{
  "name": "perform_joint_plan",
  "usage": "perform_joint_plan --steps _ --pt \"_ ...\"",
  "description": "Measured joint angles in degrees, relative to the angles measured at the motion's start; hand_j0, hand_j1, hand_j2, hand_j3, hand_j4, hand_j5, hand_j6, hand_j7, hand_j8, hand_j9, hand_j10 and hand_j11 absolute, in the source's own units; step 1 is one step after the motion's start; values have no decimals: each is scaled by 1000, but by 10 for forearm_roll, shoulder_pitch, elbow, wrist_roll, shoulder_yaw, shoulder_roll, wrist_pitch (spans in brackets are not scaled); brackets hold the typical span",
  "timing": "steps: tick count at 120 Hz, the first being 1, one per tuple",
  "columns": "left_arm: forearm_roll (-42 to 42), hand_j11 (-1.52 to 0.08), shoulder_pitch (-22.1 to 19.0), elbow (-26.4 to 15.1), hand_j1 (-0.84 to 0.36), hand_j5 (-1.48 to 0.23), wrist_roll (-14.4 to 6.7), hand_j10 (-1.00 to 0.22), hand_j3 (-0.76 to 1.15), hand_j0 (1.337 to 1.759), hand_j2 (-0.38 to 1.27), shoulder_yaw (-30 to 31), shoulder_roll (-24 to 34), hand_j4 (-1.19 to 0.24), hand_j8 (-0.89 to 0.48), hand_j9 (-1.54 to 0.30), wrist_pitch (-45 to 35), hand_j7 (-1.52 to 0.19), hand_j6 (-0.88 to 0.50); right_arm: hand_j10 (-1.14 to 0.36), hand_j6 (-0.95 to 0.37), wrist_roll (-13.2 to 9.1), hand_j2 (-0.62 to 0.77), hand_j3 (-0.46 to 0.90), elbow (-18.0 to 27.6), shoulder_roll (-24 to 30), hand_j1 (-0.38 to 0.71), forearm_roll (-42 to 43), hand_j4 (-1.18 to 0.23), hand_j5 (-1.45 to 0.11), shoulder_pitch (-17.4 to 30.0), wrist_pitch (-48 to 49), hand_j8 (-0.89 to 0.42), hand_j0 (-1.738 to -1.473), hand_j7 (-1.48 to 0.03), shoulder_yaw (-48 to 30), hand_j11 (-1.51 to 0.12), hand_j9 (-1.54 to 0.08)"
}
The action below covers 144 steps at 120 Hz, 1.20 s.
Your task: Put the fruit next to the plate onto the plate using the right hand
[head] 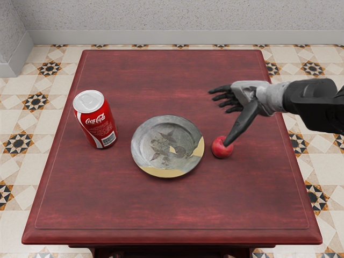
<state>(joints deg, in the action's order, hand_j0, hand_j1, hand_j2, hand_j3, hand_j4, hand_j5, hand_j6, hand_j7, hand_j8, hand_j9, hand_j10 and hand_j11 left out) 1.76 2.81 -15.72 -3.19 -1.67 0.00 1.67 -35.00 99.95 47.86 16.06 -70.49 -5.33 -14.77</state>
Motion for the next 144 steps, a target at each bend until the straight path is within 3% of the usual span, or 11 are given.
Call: perform_joint_plan --steps 18,29,42,74,98,144 --pt "0 0 0 0 349 0 0 0 0 1658 0 0 0 0 0 0 0 0 0 -87 -87 0 -17 0 0 -41 -247 63 -87 -111 -11 -124 -87 -1658 -111 70 -111 -111" --pt "0 0 0 0 349 0 0 0 0 1658 0 0 0 0 0 0 0 0 0 -84 -85 0 -16 0 -1 -83 -250 89 -84 -108 -59 -222 -85 -1658 -108 165 -108 -108" --pt "0 0 0 0 349 0 0 0 0 1658 0 0 0 0 0 0 0 0 0 -83 -84 0 -16 0 -2 -116 -251 101 -83 -107 -90 -270 -84 -1658 -107 224 -107 -107" --pt "0 0 0 0 349 0 0 0 0 1658 0 0 0 0 0 0 0 0 0 -126 -127 0 -24 0 -2 -180 -200 108 -126 -163 -105 -295 -127 -1658 -163 274 -163 -163" --pt "0 0 0 0 349 0 0 0 0 1658 0 0 0 0 0 0 0 0 0 -157 -158 0 -30 0 -2 -178 -162 108 -157 -204 -104 -296 -158 -1658 -203 298 -204 -204" --pt "0 0 0 0 349 0 0 0 0 1658 0 0 0 0 0 0 0 0 0 -312 -313 0 -61 0 -30 -198 24 109 -312 -405 -100 -297 -312 -1658 -405 323 -405 -405"
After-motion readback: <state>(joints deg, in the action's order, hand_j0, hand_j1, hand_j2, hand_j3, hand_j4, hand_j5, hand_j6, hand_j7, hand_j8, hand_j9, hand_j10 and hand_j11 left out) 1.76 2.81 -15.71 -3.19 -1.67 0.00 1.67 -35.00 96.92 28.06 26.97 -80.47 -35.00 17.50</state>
